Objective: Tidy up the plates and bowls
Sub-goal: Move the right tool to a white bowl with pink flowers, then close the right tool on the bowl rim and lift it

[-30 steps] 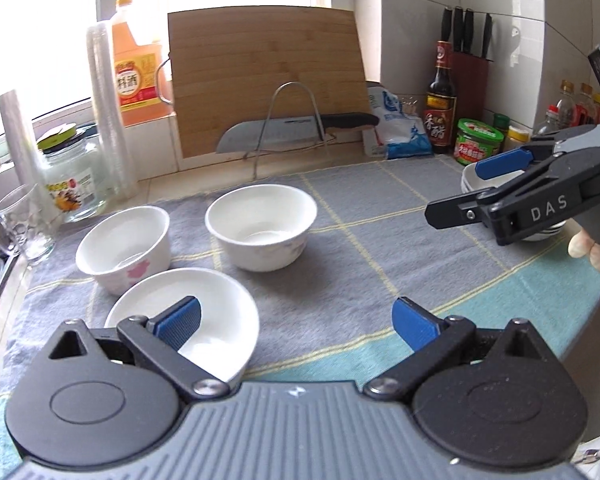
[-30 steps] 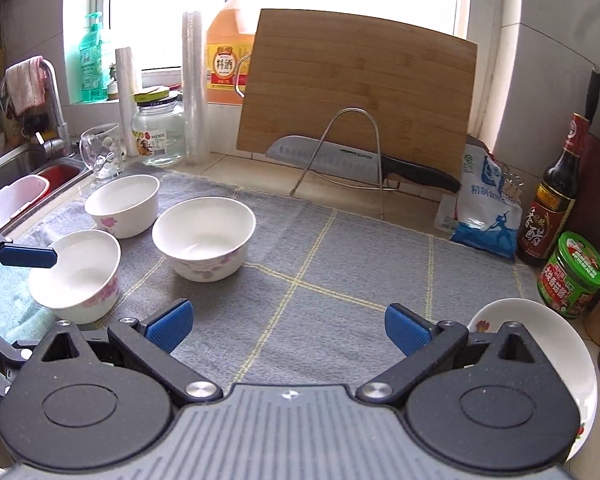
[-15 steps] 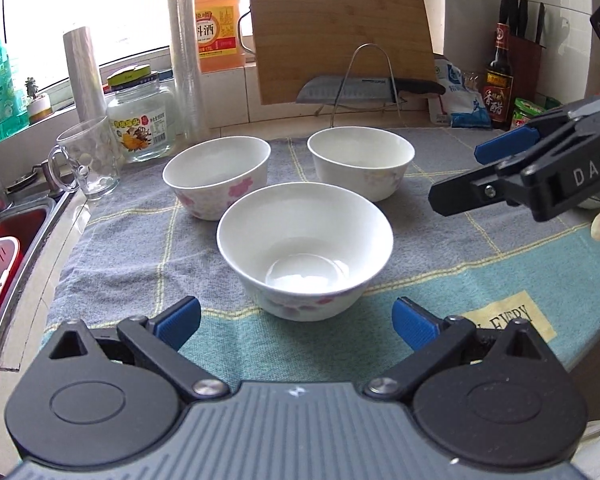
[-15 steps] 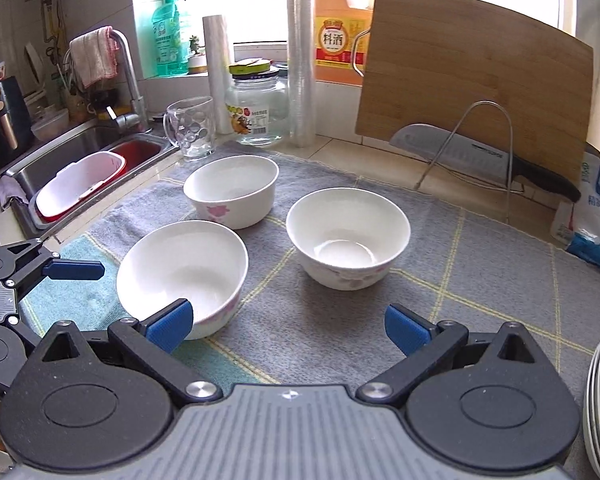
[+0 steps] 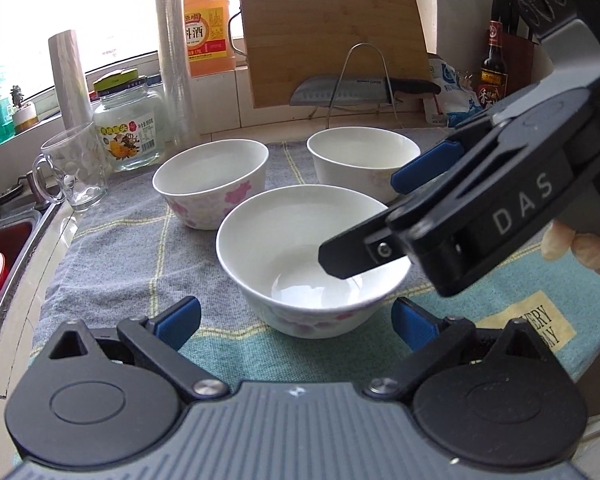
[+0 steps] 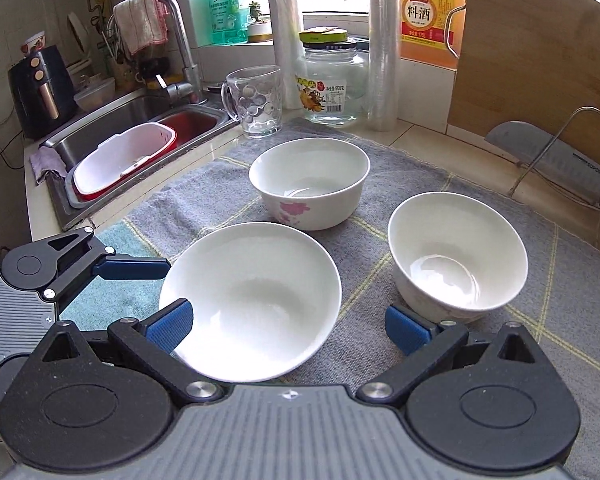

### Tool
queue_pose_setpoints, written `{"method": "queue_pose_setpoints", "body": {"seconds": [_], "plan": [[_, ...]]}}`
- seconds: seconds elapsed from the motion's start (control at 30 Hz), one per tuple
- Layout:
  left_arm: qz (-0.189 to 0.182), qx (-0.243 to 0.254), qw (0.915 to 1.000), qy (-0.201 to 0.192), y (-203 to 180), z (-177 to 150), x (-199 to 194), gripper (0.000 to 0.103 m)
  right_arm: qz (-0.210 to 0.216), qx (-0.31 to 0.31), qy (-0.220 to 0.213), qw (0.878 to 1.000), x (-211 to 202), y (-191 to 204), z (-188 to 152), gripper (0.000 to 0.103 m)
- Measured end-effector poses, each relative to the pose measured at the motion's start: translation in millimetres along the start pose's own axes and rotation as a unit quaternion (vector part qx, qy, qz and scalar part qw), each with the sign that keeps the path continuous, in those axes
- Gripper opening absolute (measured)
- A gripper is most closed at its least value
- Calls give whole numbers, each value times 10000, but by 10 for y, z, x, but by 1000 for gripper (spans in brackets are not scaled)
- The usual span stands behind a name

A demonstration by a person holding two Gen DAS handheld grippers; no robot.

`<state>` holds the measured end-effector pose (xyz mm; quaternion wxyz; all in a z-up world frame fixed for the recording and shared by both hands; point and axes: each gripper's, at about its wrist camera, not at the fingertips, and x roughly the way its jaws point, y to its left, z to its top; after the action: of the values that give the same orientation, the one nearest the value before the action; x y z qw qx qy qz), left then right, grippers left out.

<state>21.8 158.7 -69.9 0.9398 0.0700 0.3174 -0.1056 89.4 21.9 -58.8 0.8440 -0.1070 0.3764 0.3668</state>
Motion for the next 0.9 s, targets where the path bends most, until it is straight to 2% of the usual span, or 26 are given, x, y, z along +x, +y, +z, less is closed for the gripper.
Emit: {"method": "queue_pose_setpoints", "body": {"seconds": [0.27, 0.4, 0.47, 0.63, 0.9], "plan": [[-146, 330, 9993, -61, -33, 29, 44, 97, 272, 49, 149, 9995, 163, -42, 55, 103], [-186, 400, 9990, -77, -43, 49, 57, 92, 393, -5, 131, 9991, 195, -32, 108, 103], [-210, 404, 9989, -77, -46, 55, 60, 90, 431, -26, 130, 9990, 208, -28, 127, 101], [-212, 387, 9990, -75, -35, 60, 64, 89, 487, -63, 207, 9986, 238, -35, 148, 85], [-225, 409, 9989, -57, -32, 66, 65, 89, 499, -39, 224, 9985, 217, -63, 145, 81]]}}
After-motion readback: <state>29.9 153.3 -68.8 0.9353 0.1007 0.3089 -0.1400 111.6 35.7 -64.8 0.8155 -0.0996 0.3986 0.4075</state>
